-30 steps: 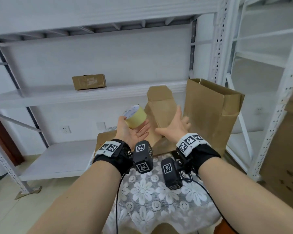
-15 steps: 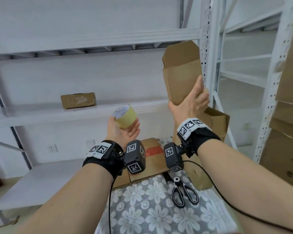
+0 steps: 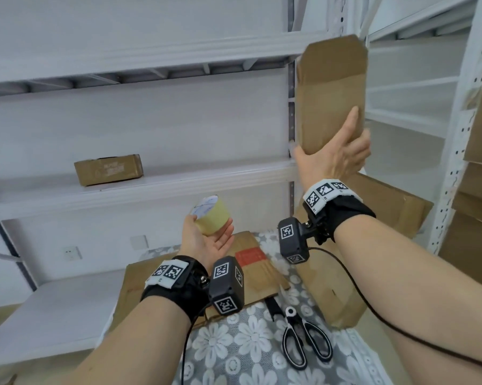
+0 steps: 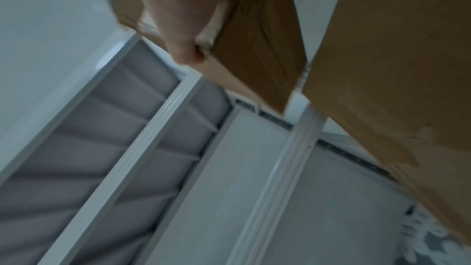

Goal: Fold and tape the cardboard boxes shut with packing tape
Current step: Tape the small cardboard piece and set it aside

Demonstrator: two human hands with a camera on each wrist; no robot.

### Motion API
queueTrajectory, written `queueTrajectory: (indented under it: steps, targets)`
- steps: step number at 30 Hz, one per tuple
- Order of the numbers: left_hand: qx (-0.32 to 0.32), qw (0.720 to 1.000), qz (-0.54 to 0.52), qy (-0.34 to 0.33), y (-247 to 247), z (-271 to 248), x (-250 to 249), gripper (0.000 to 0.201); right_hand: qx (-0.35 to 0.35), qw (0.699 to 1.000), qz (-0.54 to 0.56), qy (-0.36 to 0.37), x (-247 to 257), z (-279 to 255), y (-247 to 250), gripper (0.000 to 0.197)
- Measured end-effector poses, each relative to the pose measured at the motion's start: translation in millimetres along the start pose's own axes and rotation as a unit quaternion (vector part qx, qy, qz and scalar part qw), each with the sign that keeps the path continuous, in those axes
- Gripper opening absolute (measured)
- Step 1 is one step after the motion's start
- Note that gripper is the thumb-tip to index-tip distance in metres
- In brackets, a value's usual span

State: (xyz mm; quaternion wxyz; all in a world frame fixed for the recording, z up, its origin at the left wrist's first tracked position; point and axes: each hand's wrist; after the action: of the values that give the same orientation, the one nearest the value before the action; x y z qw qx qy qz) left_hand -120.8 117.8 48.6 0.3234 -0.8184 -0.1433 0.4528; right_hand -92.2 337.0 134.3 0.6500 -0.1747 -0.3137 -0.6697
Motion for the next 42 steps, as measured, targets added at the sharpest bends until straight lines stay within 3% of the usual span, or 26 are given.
queueTrajectory:
  steps: [6,10,22,35,37,42]
  targets:
    - [-0.015,1.0,0.001,0.024,3.1,13.6,20.6,0.062,0.122,0.987,-0.023,-0.103,-37.5,-1.2,1.2,0.114]
    - [-0.016,0.999,0.008,0.032,-2.9,13.8,31.0,0.063,0.182,0.981,0.017,-0.069,-56.7,-35.5,-9.0,0.117]
    - [-0.048,0.998,0.026,0.037,8.6,27.5,50.5,0.061,0.159,0.976,0.083,-0.124,-113.5,-95.0,-16.4,0.114]
    - [-0.101,0.988,0.103,0.053,40.5,49.8,65.8,0.044,0.203,0.956,0.147,-0.151,-147.6,-156.4,-36.0,0.114]
    - [-0.107,0.985,0.12,0.057,46.6,54.4,65.6,0.043,0.243,0.946,0.125,-0.174,-154.5,-165.1,-46.5,0.121]
    - [-0.116,0.976,0.159,0.096,64.4,67.2,66.7,0.06,0.351,0.898,-0.021,-0.263,-167.6,-185.3,-59.0,0.127]
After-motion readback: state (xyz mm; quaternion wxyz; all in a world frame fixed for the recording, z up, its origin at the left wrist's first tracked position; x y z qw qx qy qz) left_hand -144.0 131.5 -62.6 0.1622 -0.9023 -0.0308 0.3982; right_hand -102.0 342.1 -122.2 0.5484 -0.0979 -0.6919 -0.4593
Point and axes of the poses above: each hand's wrist, its own z-axis towards the middle knuckle, its own y-axis out of the back of the hand, x = y × z, and after that the axes turned 8 degrees about y, right-handed
